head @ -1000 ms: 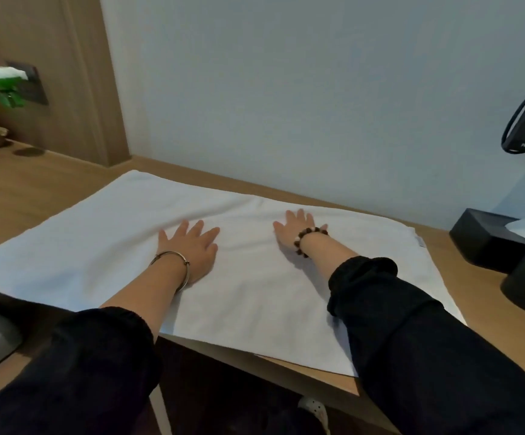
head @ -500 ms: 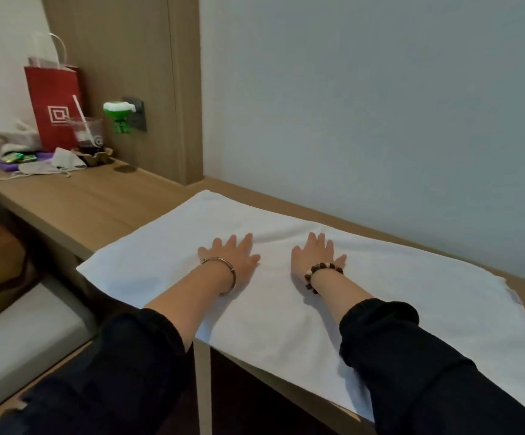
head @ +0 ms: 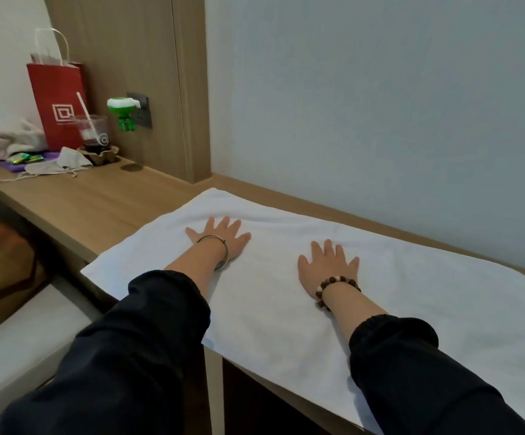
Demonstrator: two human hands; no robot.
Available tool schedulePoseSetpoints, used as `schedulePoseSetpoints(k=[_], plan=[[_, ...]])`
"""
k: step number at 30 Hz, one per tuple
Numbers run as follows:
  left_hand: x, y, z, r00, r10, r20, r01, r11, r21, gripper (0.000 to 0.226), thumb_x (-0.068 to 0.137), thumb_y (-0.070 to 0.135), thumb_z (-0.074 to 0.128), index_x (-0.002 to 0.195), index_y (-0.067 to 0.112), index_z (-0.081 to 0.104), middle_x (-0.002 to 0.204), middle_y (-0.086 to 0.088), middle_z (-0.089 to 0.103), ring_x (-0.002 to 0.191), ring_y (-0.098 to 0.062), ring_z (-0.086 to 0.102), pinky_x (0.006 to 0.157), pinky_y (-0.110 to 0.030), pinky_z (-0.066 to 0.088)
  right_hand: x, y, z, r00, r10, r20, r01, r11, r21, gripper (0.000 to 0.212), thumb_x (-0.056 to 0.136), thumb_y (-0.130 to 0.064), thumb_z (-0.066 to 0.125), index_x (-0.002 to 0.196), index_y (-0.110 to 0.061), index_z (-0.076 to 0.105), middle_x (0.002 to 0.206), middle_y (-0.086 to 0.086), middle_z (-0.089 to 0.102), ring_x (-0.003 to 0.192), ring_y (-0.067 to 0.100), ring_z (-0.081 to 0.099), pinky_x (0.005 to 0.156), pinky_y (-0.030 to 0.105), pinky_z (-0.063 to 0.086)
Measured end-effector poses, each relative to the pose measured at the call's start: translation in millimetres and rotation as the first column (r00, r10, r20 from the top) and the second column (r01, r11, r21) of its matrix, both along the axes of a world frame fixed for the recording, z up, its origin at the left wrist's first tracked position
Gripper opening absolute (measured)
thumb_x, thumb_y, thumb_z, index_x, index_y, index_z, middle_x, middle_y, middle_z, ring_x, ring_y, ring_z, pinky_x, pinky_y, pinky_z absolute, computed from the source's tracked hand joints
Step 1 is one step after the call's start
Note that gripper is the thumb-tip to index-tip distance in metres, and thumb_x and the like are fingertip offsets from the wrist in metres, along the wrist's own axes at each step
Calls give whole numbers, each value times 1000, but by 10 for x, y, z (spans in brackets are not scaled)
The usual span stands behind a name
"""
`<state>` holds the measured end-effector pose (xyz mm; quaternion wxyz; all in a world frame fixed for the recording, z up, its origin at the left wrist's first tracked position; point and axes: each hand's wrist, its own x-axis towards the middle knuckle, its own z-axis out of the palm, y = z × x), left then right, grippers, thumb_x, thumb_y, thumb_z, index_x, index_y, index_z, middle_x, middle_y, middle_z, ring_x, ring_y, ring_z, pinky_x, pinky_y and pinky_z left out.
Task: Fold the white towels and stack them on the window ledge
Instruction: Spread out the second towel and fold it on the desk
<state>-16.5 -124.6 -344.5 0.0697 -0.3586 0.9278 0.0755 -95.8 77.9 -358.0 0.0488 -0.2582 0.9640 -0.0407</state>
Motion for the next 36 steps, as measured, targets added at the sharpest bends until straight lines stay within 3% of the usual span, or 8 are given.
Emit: schedulePoseSetpoints(k=[6, 13, 20, 24, 27, 30, 33, 36], plan=[[362, -153, 8, 995, -79, -53, 76, 995, -70, 51, 99, 48, 20, 148, 33, 22, 157, 7, 16, 145, -22, 10, 111, -60, 10, -36, -24, -3, 1000, -20, 18, 20, 1000, -11, 59, 98, -48, 12, 153, -28, 4, 160, -1, -7, 147, 22, -5, 116, 53, 0], [1285, -456, -37, 924, 343, -170, -364, 924, -119, 51, 96, 48, 26, 144, 30, 28, 156, 0, 17, 144, -28, 8, 109, -66, 11, 73, -53, 122, 999, -37, 4, 36, 998, 43, 56, 100, -39, 11, 153, -24, -1, 160, 1, -12, 147, 23, -8, 116, 52, -3], [1613, -358, 70, 461, 833, -305, -498, 528, 688, 64, 95, 30, 51, 148, 10, 20, 149, -17, 28, 133, -37, 33, 105, -45, 35, 606, -262, 207, 966, 244, 87, -251, 965, 79, 60, 99, -48, 15, 152, -23, 1, 159, 2, -13, 147, 24, -8, 114, 57, 4], [1625, -159, 357, 293, 885, -362, -370, 454, 810, 52, 103, 28, 34, 148, 5, 23, 153, -19, 25, 139, -32, 29, 103, -35, 31, 670, -245, 194, 932, 310, 188, -332, 938, 98, 66, 98, -55, 15, 152, -23, -4, 159, 3, -15, 146, 26, -10, 116, 54, 5], [1482, 139, 663, 173, 838, -518, -210, 545, 811, 49, 99, 37, 41, 141, 12, 40, 138, -11, 46, 125, -31, 44, 98, -34, 35, 513, -165, 372, 887, 320, 334, -273, 945, -181, 61, 102, -43, 27, 152, -13, 9, 160, 7, 2, 147, 25, 6, 118, 41, 12], [1163, 591, 965, 287, 645, -709, -49, 748, 661, 27, 97, 28, 45, 109, 8, 59, 103, -10, 57, 94, -28, 52, 75, -26, 36, 210, 69, 584, 819, 285, 498, 110, 774, -623, 49, 102, -29, 36, 145, -5, 32, 153, 11, 28, 139, 28, 30, 115, 42, 25], [842, 1235, 1127, 537, 285, -794, 97, 914, 394, 30, 97, 26, 46, 70, 13, 43, 71, -3, 47, 77, -22, 44, 53, -27, 27, -143, 458, 799, 914, 58, 402, 298, 576, -761, 37, 101, -22, 35, 126, 0, 51, 125, 16, 50, 114, 31, 49, 96, 40, 39], [615, 1998, 930, 774, -345, -531, 492, 856, 160, 17, 94, 22, 52, 82, 11, 50, 93, -10, 59, 92, -27, 52, 64, -26, 32, -442, 910, 988, 932, -234, 276, 359, 506, -784, 31, 97, -10, 33, 105, 8, 56, 98, 22, 51, 87, 31, 46, 72, 33, 32]])
